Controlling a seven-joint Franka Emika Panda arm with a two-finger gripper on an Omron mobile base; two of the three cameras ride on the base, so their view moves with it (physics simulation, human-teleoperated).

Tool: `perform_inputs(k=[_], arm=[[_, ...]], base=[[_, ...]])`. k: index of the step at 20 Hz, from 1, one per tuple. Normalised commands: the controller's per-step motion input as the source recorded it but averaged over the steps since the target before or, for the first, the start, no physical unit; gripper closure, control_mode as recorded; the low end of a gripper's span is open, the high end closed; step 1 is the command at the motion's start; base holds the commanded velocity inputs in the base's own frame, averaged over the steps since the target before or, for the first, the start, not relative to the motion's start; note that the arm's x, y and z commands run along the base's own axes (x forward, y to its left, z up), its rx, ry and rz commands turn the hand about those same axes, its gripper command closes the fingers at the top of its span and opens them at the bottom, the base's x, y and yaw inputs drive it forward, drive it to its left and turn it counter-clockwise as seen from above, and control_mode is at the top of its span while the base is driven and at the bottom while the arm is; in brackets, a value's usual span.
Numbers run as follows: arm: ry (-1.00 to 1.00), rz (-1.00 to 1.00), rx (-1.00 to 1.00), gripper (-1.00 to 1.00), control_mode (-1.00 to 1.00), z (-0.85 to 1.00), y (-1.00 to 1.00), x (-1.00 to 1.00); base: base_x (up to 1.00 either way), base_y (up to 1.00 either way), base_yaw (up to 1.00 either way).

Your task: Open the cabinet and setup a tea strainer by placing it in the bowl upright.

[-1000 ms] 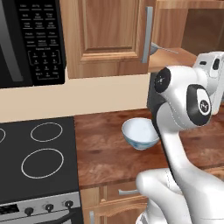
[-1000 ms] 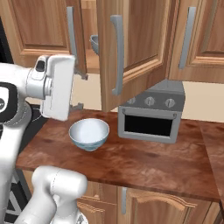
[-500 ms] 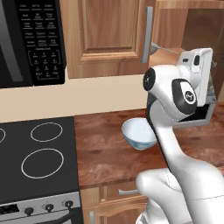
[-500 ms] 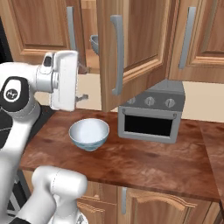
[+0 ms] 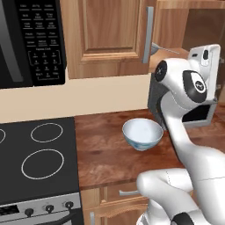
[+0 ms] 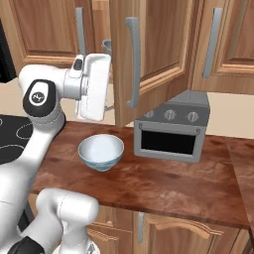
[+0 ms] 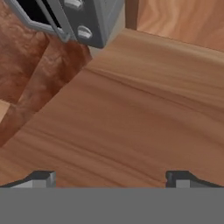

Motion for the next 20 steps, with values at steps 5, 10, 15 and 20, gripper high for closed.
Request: perform_inputs(k=[5,10,15,20], arm=[[0.08,0.00,0.00,-1.00,-1.00,0.00,-0.49,0.00],[0.10,-0.04,0.03,-1.00,-1.00,-0.02,-0.76,-0.03],[0.03,-0.03,0.04,-1.00,-1.00,0.00,-0.71,-0.05],[0.00,0.00,0.03,-1.00,-1.00,0.00,-0.38,-0.07]], base=[[0.00,0.00,0.00],[0.00,0.00,0.00],[0.00,0.00,0.00],[0.00,0.00,0.00]])
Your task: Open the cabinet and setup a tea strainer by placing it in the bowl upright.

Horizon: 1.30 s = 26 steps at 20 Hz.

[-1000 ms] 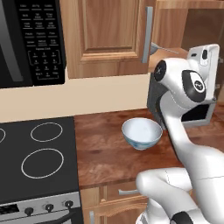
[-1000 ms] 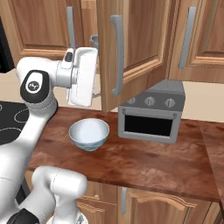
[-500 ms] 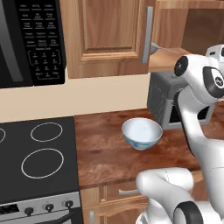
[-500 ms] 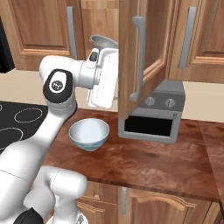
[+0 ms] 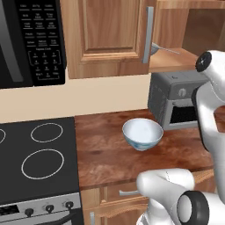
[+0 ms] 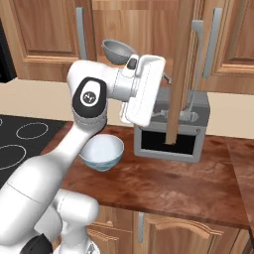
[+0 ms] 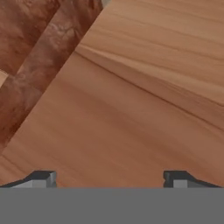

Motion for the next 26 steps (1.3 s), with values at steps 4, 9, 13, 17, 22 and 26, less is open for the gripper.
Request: perform_inputs(k=[4,9,13,17,22,26], arm=[[0.00,0.00,0.10,-1.00,-1.00,0.00,-0.26,0.00],[-0.02,0.00,0.16,-1.00,-1.00,0.00,0.08,-0.01],[-0.13,0.00,0.16,-1.00,-1.00,0.00,0.47,-0.16],[-0.08,0.00,0.29,-1.00,-1.00,-0.07,0.67,-0.03],[-0.04,0.00,0.38,-1.00,-1.00,-0.33,0.84,0.00],[-0.11,-0.02,0.43,-1.00,-1.00,-0.18,0.74,0.00]], base=[[0.00,0.00,0.00],[0.00,0.00,0.00],[0.00,0.00,0.00],[0.00,0.00,0.00],[0.00,0.00,0.00],[0.00,0.00,0.00]])
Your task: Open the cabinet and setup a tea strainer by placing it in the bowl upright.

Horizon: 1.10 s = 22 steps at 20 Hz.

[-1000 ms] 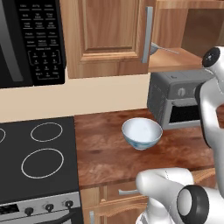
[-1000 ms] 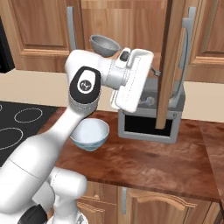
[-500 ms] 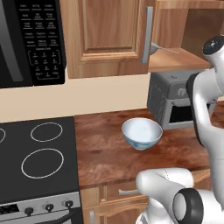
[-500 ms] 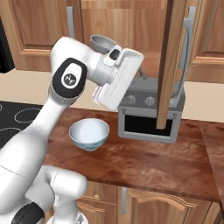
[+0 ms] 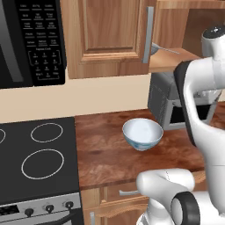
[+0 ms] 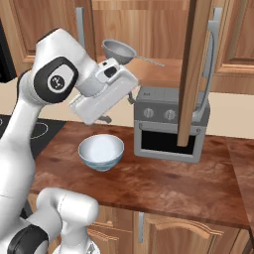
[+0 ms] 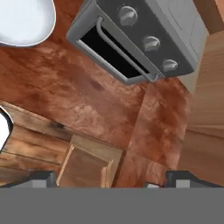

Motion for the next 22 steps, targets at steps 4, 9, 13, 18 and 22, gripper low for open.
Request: perform_inputs(k=[4,9,13,18,22], arm=[[-0.23,-0.18,0.31,-1.00,-1.00,-0.04,0.36,0.12],[-0.14,-0.27,0.31,-1.00,-1.00,-0.13,0.23,0.13],[-0.27,-0.38,0.47,-1.00,-1.00,0.04,0.01,0.17],[-0.38,-0.39,0.43,-1.00,-1.00,0.17,0.07,0.03],[-0.45,-0.28,0.14,-1.00,-1.00,0.02,0.37,-0.04]], base=[[0.00,0.00,0.00],[0.00,0.00,0.00],[0.00,0.00,0.00],[0.00,0.00,0.00],[0.00,0.00,0.00]])
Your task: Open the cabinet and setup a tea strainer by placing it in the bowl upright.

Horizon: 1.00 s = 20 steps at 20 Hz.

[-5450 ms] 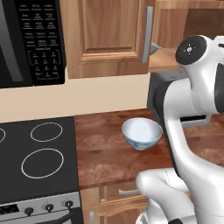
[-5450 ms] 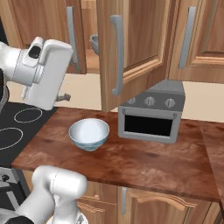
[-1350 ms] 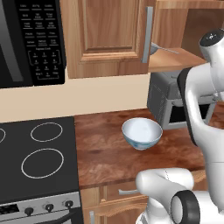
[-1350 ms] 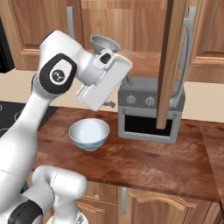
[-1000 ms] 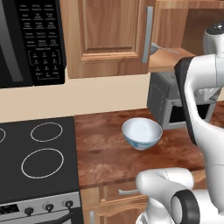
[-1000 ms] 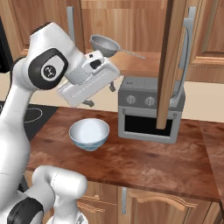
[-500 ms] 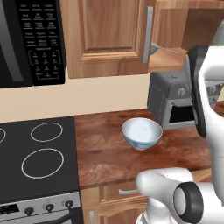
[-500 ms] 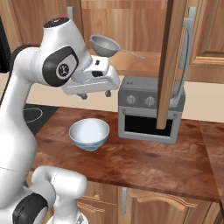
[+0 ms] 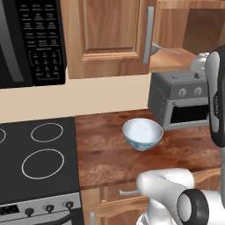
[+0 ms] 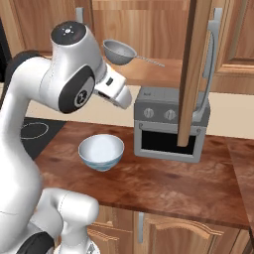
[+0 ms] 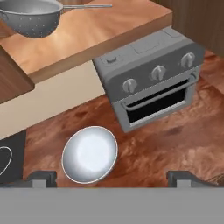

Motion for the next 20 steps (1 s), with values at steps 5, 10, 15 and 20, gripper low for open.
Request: perform_inputs(k=[5,10,15,20], arm=[[-0.39,-0.04,-0.09,-1.00,-1.00,0.14,0.38,-0.02],[-0.21,0.16,-0.10,-1.00,-1.00,0.51,0.37,0.07],[-0.01,0.30,-0.03,-1.00,-1.00,0.61,0.38,0.19],[-0.01,0.20,-0.12,-1.00,-1.00,0.69,0.44,0.07]], base=[[0.00,0.00,0.00],[0.00,0.00,0.00],[0.00,0.00,0.00],[0.00,0.00,0.00]])
